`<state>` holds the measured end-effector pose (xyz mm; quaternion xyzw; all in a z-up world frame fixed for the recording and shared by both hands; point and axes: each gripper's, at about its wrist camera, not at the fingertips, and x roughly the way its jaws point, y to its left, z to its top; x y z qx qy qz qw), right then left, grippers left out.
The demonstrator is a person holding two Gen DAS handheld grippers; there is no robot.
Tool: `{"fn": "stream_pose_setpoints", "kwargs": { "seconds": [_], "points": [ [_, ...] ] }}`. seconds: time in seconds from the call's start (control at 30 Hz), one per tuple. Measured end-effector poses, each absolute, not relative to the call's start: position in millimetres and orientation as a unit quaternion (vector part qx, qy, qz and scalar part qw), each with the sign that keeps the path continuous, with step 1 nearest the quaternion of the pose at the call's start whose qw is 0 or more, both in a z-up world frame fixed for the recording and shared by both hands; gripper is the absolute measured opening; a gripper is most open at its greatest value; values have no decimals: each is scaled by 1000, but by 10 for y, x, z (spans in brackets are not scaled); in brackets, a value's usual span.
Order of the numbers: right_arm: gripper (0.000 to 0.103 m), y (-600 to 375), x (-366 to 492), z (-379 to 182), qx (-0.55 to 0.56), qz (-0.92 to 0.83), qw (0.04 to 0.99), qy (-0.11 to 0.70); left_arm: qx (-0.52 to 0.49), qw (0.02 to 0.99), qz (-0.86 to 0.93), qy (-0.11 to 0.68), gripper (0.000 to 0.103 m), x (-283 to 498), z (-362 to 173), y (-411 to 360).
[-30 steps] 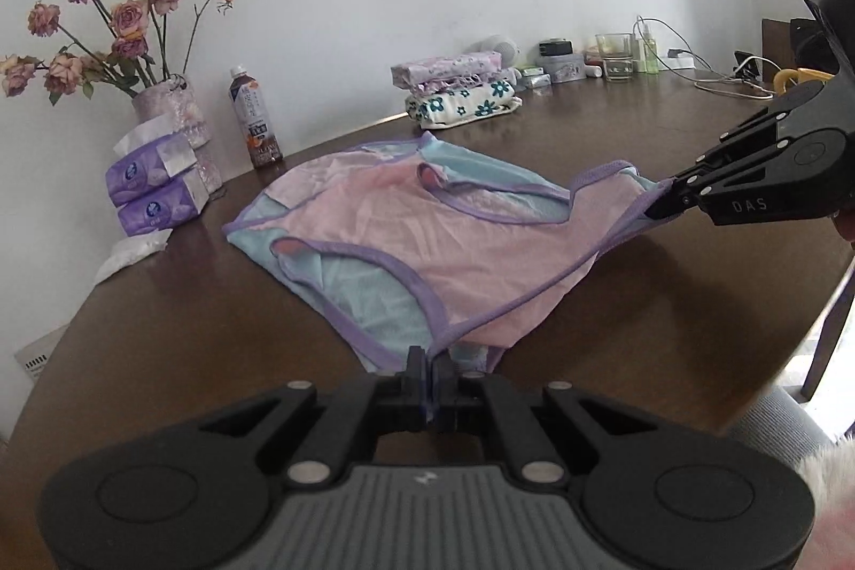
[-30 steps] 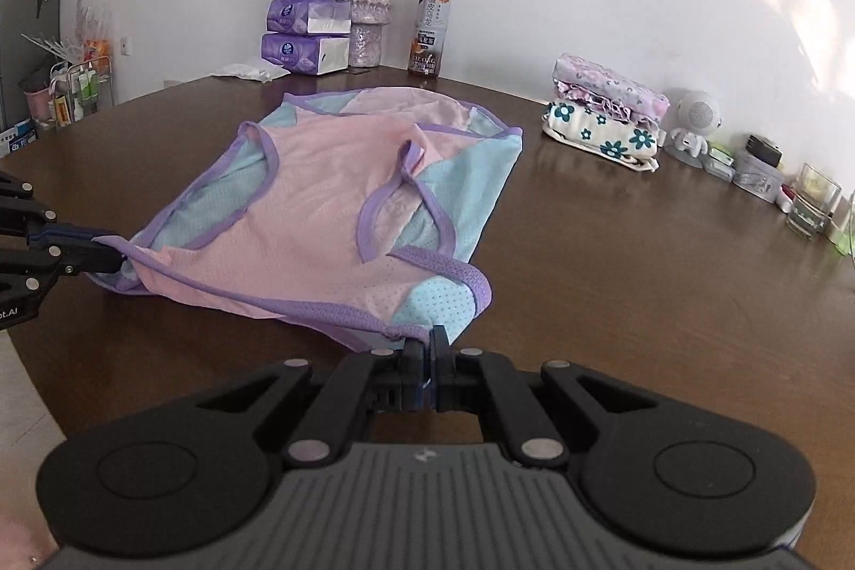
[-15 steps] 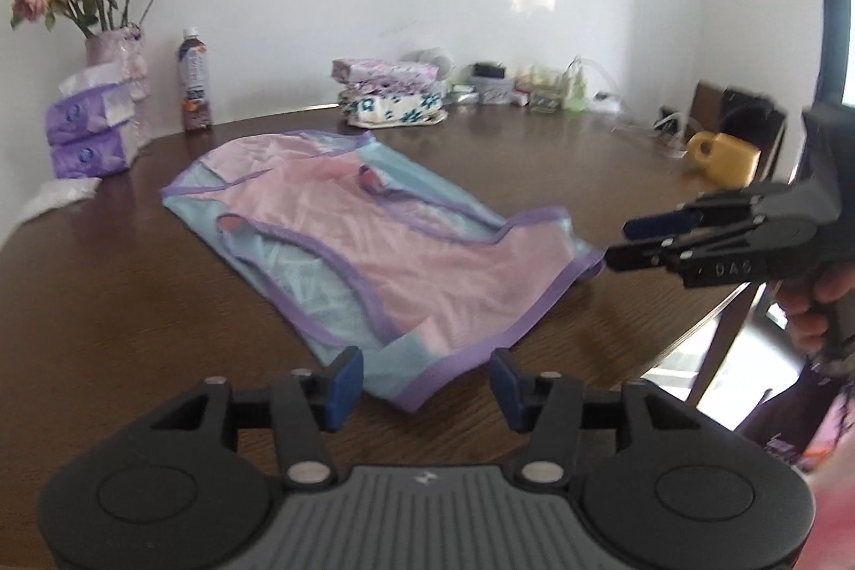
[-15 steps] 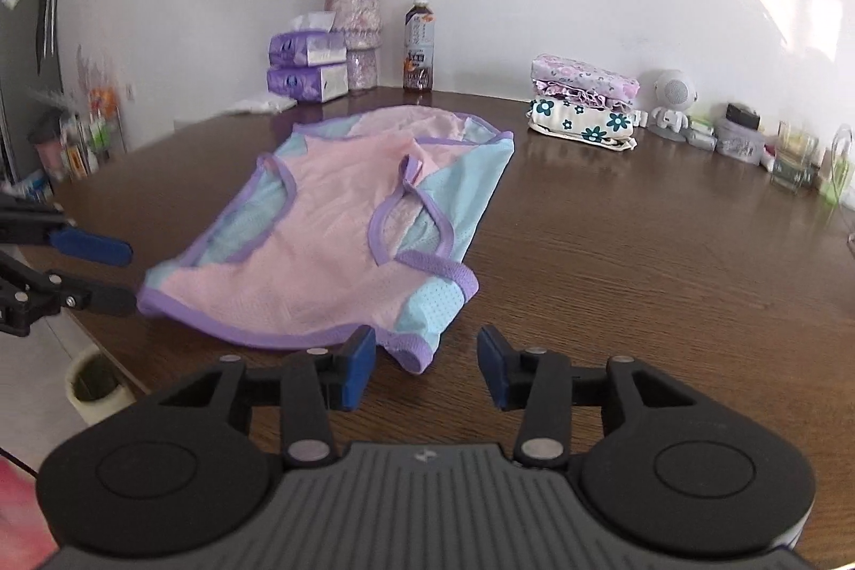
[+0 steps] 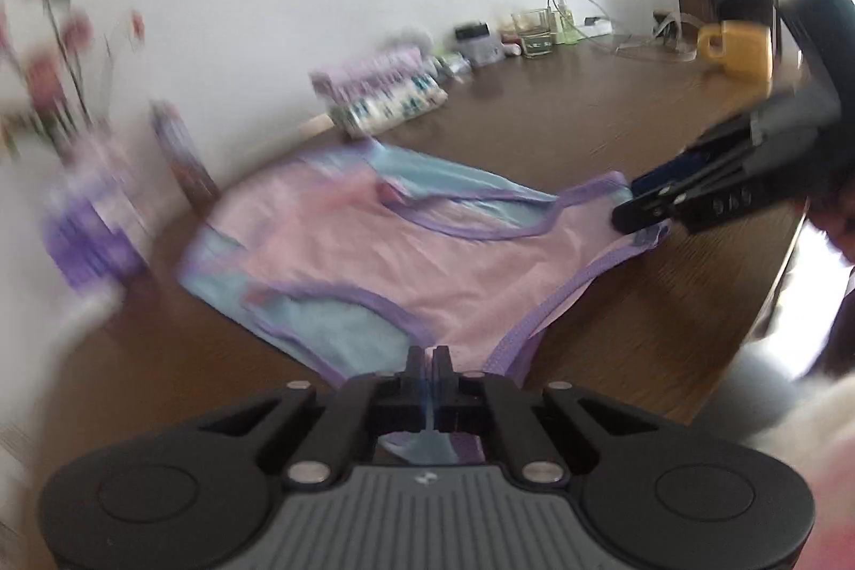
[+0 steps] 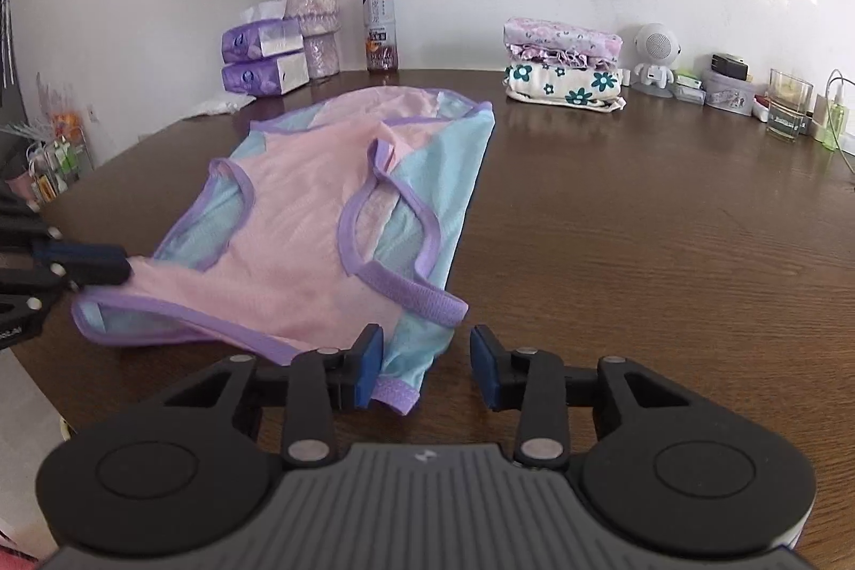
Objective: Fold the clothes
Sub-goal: 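Open both tools and release the flattened garment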
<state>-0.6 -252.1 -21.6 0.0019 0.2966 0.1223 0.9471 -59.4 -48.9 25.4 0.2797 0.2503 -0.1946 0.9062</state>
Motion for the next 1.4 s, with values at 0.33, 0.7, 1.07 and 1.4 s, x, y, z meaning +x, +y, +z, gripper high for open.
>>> {"fn": "stream_pose_setpoints", "kwargs": {
  "seconds": [0.33,0.7,1.07,1.4],
  "points": [
    [37,-2523,-83,-195,2,119,950,287,147,922,-192,301,26,-434,412,-127],
    [37,-2456,-23,-301,14,121,944,307,98,886,-253,375,4,-75,260,-99],
    [37,-2376,-59,-340,-28,115,942,315,221,891,-227,324,10,-234,459,-181],
    [37,-2051,-227,-60,-254,158,923,244,166,858,-280,397,20,-17,421,-121]
  ]
}}
